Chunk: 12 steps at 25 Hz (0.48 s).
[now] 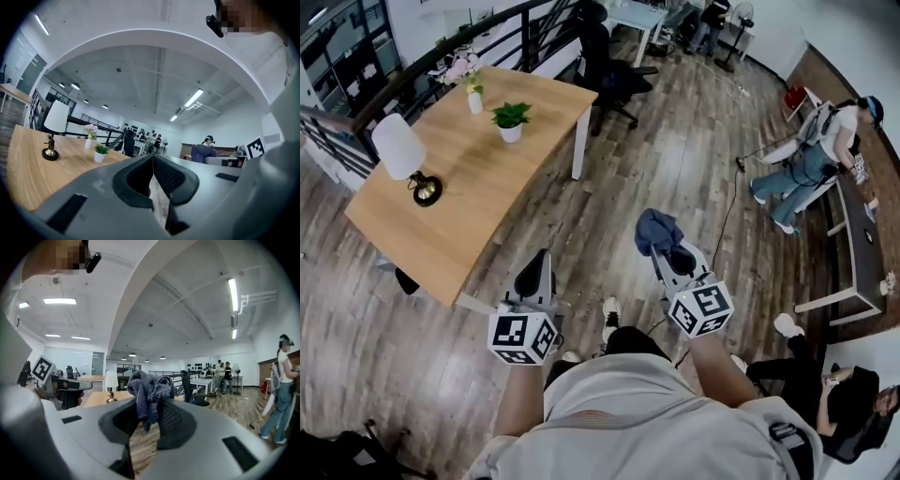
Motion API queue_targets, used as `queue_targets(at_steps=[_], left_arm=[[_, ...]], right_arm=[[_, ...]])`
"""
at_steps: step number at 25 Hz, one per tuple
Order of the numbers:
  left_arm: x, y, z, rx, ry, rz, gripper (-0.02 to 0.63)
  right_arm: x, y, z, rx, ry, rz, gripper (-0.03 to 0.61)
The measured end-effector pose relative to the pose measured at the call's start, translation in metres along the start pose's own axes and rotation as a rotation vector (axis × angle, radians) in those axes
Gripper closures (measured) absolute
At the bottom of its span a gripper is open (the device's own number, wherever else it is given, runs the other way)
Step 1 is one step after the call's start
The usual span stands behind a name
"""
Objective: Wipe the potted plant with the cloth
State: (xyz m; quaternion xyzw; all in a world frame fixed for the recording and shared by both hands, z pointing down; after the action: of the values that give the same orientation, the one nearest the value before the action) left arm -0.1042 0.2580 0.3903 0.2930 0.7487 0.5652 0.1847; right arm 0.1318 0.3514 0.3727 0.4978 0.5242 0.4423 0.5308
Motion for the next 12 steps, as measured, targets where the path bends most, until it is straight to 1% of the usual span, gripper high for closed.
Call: queue_targets(at_steps=[3,6,9,12], left_arm=[[-0.016,-0.004,-0.019,0.005,-0.042,0.011,0.598],[-0.045,-0.004,-0.034,0.005,-0.084,0.001,0.598],[-0.083,-0.01,-0.045,-0.005,-0.117,0.001,0.598],[-0.122,-0.016,-0.057,-0.012,-0.169,0.002,0.598]], right_arm=[[-0.04,-0.002,0.005,0.001,-0.051,0.004,0.444],[-0.081,-0.004,0.018,-0.003,-0.103,0.007,0.445],[-0.123,-0.008,0.041,0.001,-0.149,0.014,0.443],[-0.164,-0.011,0.067,0.0,-0.2,0.016,0.443]])
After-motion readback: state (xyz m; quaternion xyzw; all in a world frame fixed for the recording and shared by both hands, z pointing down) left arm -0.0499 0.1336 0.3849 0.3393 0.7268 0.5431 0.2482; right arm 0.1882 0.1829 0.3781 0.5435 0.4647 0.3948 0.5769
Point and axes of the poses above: the fingertips, and each gripper's own axes: x backward along the fingers, z to its right, y out of its underside, the point moved 4 cm from there along x, backward along the fingers, and after that the axes turned 2 degrees about z, right-handed, at the moved point
